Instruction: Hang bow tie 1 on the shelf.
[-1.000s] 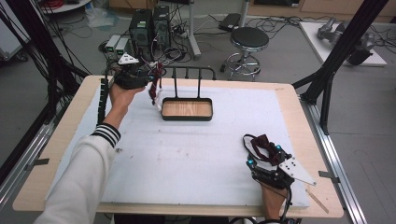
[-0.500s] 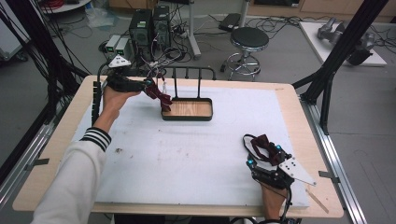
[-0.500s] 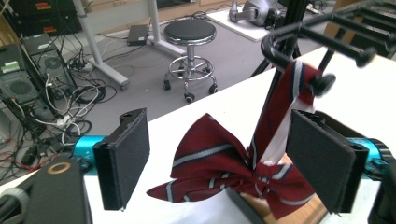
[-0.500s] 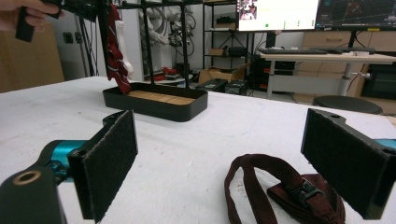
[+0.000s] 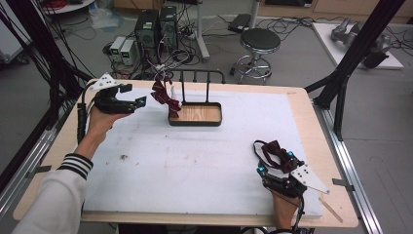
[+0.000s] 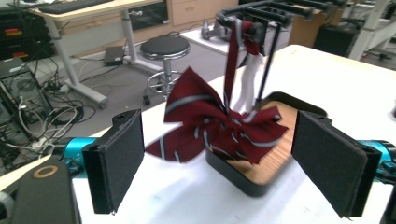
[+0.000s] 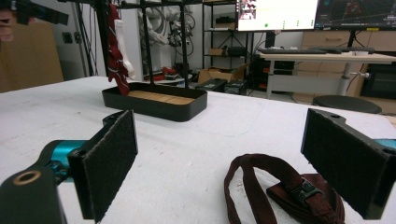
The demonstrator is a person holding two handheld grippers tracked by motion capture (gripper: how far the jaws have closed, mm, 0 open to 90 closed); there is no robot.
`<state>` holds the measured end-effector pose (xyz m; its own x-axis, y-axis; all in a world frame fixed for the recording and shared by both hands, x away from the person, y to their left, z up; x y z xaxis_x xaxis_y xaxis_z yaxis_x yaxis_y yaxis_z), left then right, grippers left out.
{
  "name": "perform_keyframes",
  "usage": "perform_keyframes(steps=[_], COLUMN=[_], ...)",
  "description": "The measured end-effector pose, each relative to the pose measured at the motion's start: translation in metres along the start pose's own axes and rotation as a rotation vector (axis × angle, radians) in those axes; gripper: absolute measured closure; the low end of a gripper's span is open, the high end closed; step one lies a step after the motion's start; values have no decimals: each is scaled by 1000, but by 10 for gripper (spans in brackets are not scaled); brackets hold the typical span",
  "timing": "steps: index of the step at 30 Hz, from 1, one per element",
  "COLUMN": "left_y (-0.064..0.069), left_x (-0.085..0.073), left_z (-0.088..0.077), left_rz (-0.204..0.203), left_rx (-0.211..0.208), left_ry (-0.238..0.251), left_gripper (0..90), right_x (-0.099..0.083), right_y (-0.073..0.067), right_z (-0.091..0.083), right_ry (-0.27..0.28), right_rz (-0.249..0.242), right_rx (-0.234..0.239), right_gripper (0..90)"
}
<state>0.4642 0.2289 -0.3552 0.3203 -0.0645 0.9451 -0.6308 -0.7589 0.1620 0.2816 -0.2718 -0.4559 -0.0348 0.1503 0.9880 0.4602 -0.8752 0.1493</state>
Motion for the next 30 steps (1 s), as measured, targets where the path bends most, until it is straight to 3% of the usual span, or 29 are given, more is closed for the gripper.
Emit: perform_keyframes(steps=[4, 12, 14, 19, 23, 28, 30], left_y=[5, 21, 24, 28, 35, 39, 43], left_x=[-9, -35, -45, -66, -79, -98, -107], left_z=[-20, -63, -69, -80, -89, -102, -106], left_rz=[1, -9, -1, -46, -45, -101, -81], left_rx=[-29, -69, -81, -81, -91, -97, -74], left_ry=[20, 119, 130, 170, 202, 292, 319], left_gripper=[176, 176, 176, 172, 172, 169, 169], right_x=[0, 0, 0, 0, 0, 0, 0], right_y=[0, 0, 0, 0, 0, 0, 0], right_z=[0, 1, 1, 1, 1, 1, 1], right_ry=[0, -1, -1, -5, -3, -4, -4], right_rz=[1, -8, -8, -9, -13, -12, -12], right_rx=[0, -7, -7, -4, -6, -5, -6], right_gripper=[99, 99, 99, 99, 99, 99, 99])
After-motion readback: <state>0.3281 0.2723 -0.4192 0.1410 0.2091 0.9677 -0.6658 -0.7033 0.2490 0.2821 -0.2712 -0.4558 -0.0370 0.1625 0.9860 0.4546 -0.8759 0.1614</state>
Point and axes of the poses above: each handheld gripper's, and its own axes: z roughly forward along the jaws, x roughly out of its top, y roughly to its right, the point moved 4 cm from there along z, roughly forward along the jaws, and after that the axes turned 10 degrees about -z, right-handed, at the moved point
